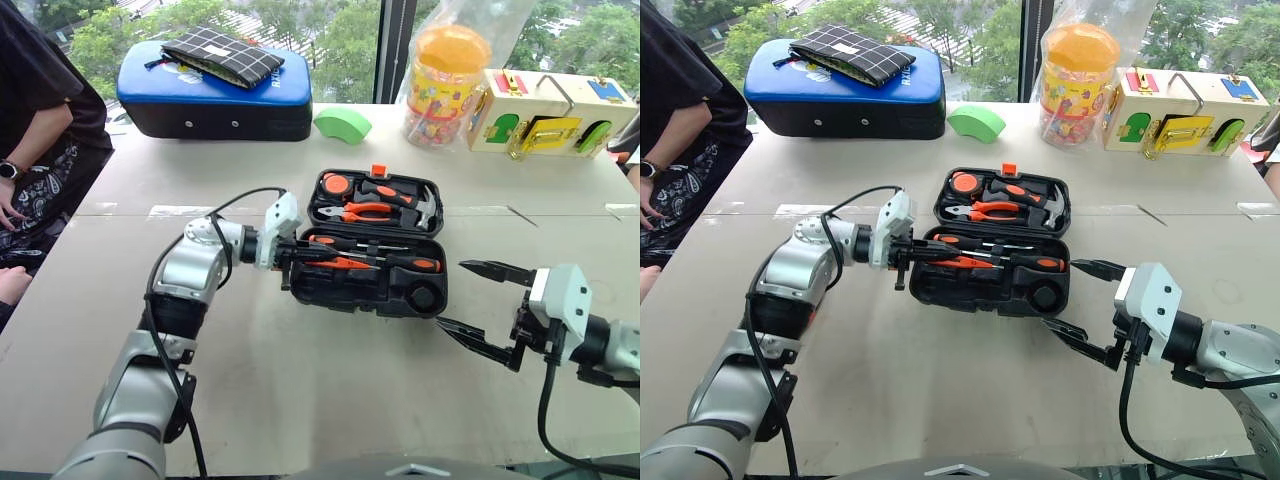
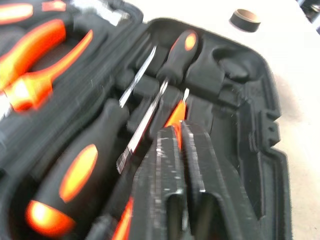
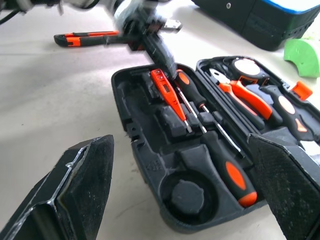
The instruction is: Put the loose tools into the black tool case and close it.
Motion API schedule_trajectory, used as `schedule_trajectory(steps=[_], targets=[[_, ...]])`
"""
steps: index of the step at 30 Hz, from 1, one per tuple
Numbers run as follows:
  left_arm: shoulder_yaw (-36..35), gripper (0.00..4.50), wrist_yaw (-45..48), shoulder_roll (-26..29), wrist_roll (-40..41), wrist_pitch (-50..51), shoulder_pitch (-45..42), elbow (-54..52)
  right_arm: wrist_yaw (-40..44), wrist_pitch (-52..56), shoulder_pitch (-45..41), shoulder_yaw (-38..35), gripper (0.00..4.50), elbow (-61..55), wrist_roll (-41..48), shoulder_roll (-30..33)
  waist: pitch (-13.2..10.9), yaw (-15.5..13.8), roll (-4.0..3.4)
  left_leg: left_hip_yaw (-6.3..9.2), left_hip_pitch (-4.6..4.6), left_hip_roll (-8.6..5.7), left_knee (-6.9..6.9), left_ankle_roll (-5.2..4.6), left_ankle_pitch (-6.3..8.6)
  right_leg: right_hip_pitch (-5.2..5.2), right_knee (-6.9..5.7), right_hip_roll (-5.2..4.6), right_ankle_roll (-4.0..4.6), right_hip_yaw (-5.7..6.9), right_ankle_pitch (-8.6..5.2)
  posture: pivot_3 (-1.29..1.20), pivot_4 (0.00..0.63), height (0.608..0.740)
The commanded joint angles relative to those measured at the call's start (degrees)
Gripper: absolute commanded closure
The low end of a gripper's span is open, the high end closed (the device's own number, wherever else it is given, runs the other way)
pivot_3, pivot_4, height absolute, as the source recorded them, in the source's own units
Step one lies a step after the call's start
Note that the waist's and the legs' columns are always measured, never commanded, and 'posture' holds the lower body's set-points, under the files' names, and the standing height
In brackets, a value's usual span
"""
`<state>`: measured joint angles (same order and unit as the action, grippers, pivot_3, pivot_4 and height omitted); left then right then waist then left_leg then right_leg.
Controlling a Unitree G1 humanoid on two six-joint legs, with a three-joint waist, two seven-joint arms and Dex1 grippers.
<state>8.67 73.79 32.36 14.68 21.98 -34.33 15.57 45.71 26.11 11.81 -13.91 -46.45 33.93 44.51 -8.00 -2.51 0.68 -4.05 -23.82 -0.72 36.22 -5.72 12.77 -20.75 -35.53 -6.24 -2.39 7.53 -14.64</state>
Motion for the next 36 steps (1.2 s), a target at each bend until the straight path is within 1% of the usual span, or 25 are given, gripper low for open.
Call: schedule_trajectory(steps=[1, 3, 5, 9, 11, 14, 15, 18, 23, 26, 27, 29, 30, 31, 32, 33, 34, 36], targets=[[2.5, 4.45, -6.9, -1.1, -4.9, -0.5, 1.5, -1.2, 0.3, -0.7, -1.2, 0.0, 0.15, -0.1, 0.1, 0.5, 0.0, 0.1, -0.02, 0.0, 0.0, 0.0, 0.0, 0.0, 0.0, 0.0, 0.0, 0.0, 0.0, 0.0, 0.0, 0.0, 0.15, 0.74], [4.4, 4.45, -8.2, -1.2, -7.2, -1.1, 2.4, 0.0, 0.2, -0.4, -1.6, 0.1, 0.15, -0.2, 0.2, 0.6, 0.0, 0.0, -0.03, 0.0, 0.04, 0.0, 0.0, 0.0, 0.0, 0.01, 0.0, 0.0, 0.01, -0.01, 0.0, 0.0, 0.15, 0.74], [5.0, 4.45, -9.3, -1.8, -7.8, 0.2, 2.9, 0.6, 0.0, -0.2, -1.5, 0.1, 0.15, -0.7, 0.5, 0.6, 0.2, 0.0, -0.24, 0.0, 0.07, 0.0, -0.01, 0.01, 0.0, 0.03, -0.02, 0.0, 0.01, -0.01, 0.0, 0.0, 0.15, 0.74], [6.4, 4.45, -9.6, -1.6, -9.4, -2.5, 3.9, 1.2, 0.3, -0.2, -0.5, -0.4, 0.15, -1.0, 0.6, 0.7, 0.4, 0.0, -0.38, 0.0, 0.08, 0.0, -0.01, -0.01, 0.02, 0.03, -0.02, -0.02, 0.01, -0.01, 0.0, 0.0, 0.15, 0.74], [6.4, 4.45, -9.8, -1.4, -10.0, -5.6, 4.6, 1.3, 0.3, -0.2, -0.4, -0.5, 0.15, -1.0, 0.6, 0.7, 0.5, 0.1, -0.42, 0.0, 0.09, 0.0, -0.01, -0.02, 0.02, 0.03, -0.02, -0.02, 0.01, -0.01, 0.0, 0.0, 0.15, 0.74], [2.5, 4.45, -9.7, -1.9, -6.4, -8.4, 6.6, -0.7, 0.4, -0.2, -0.5, -0.3, 0.15, -0.8, 0.7, 0.7, 0.6, 0.2, -0.49, 0.0, 0.09, 0.0, -0.01, -0.03, 0.03, 0.03, -0.02, -0.03, 0.02, -0.02, 0.0, 0.0, 0.15, 0.74], [1.5, 4.45, -9.5, -1.2, -5.7, -8.7, 7.7, -1.9, 0.6, -0.4, -0.7, -0.1, 0.15, -0.6, 0.6, 0.7, 0.6, 0.2, -0.52, 0.0, 0.1, 0.0, -0.01, -0.02, 0.03, 0.03, -0.02, -0.04, 0.02, -0.02, 0.0, 0.0, 0.15, 0.74], [1.3, 4.45, -9.2, 2.4, -7.9, -12.9, 11.8, -3.7, 1.4, -0.9, -2.1, 1.3, 0.15, 0.8, 0.3, 0.6, 0.6, 0.7, -0.53, 0.0, 0.11, 0.01, -0.08, 0.01, 0.03, 0.01, -0.01, -0.04, 0.03, -0.02, -0.01, 0.0, 0.15, 0.74], [-2.2, 4.45, -11.6, 4.0, -5.8, -12.9, 16.1, -7.9, 3.0, -1.9, -5.3, 3.8, 0.15, 3.6, -0.4, 0.4, 0.6, 1.7, -0.73, 0.0, 0.18, 0.03, -0.18, 0.04, 0.06, 0.02, -0.02, -0.04, 0.03, -0.02, -0.01, 0.0, 0.15, 0.74], [-6.1, 4.45, -13.9, 3.3, -2.0, -9.1, 17.1, -10.5, 4.1, -2.4, -7.6, 5.4, 0.15, 5.3, -0.7, 0.2, 0.6, 1.7, -0.71, 0.0, 0.16, 0.04, -0.17, -0.16, 0.18, 0.01, -0.01, -0.03, 0.03, -0.02, -0.02, 0.0, 0.15, 0.74], [-7.8, 4.45, -14.4, 3.0, 0.3, -7.3, 17.5, -11.7, 4.6, -2.6, -8.3, 5.8, 0.15, 5.9, -0.8, 0.2, 0.6, 1.7, -0.68, 0.0, 0.15, 0.04, -0.15, -0.17, 0.18, 0.01, -0.01, -0.03, 0.03, -0.02, -0.02, 0.0, 0.15, 0.74], [-13.3, 4.45, -17.5, 1.7, 7.1, -0.8, 17.9, -14.9, 5.6, -3.2, -9.7, 6.8, 0.15, 7.2, -1.0, 0.2, 0.5, 1.7, -0.61, 0.0, 0.15, 0.04, -0.15, -0.17, 0.18, 0.01, -0.01, -0.03, 0.03, -0.02, -0.02, 0.0, 0.15, 0.74], [-16.5, 4.45, -19.9, 0.8, 10.3, 2.5, 17.9, -16.1, 6.1, -3.5, -10.4, 7.2, 0.15, 7.7, -1.0, 0.2, 0.4, 1.7, -0.55, 0.0, 0.14, 0.04, -0.15, -0.17, 0.18, 0.0, -0.01, -0.03, 0.02, -0.01, -0.02, 0.0, 0.15, 0.74], [-20.9, 4.45, -24.3, 0.3, 12.5, 5.9, 18.3, -17.4, 6.6, -3.7, -11.3, 7.9, 0.15, 8.2, -0.9, 0.0, 0.3, 1.6, -0.49, 0.0, 0.12, 0.04, -0.14, -0.17, 0.18, 0.0, -0.01, -0.03, 0.01, -0.01, -0.02, 0.0, 0.15, 0.74], [-24.9, 4.45, -28.8, -0.2, 12.9, 7.1, 19.4, -18.7, 7.1, -3.9, -12.1, 8.6, 0.15, 8.7, -0.9, -0.3, 0.3, 1.7, -0.41, 0.01, 0.12, 0.04, -0.13, -0.14, 0.16, -0.01, -0.02, -0.03, 0.01, 0.0, -0.02, 0.0, 0.15, 0.74], [-27.5, 4.45, -32.1, -0.5, 13.1, 8.0, 20.3, -19.9, 7.4, -4.2, -12.6, 9.1, 0.15, 9.1, -0.9, -0.4, 0.2, 1.7, -0.35, 0.02, 0.11, 0.04, -0.13, -0.07, 0.12, -0.01, -0.01, -0.03, 0.0, 0.0, -0.01, 0.0, 0.15, 0.74], [-30.2, 4.21, -35.5, -0.9, 13.1, 9.2, 21.8, -21.8, 7.7, -4.4, -13.2, 9.7, 0.15, 9.5, -1.0, -0.7, 0.2, 1.7, -0.3, 0.02, 0.11, 0.04, -0.13, 0.0, 0.07, -0.01, -0.01, -0.03, -0.01, 0.01, -0.01, 0.0, 0.15, 0.74], [-32.8, 3.64, -40.6, -1.6, 12.0, 10.8, 25.8, -27.3, 8.2, -4.8, -14.2, 10.5, 0.15, 10.5, -1.1, -1.1, 0.2, 1.8, -0.29, 0.02, 0.11, 0.03, -0.14, 0.08, 0.05, 0.0, 0.0, -0.03, -0.01, 0.01, -0.01, 0.0, 0.15, 0.74]])
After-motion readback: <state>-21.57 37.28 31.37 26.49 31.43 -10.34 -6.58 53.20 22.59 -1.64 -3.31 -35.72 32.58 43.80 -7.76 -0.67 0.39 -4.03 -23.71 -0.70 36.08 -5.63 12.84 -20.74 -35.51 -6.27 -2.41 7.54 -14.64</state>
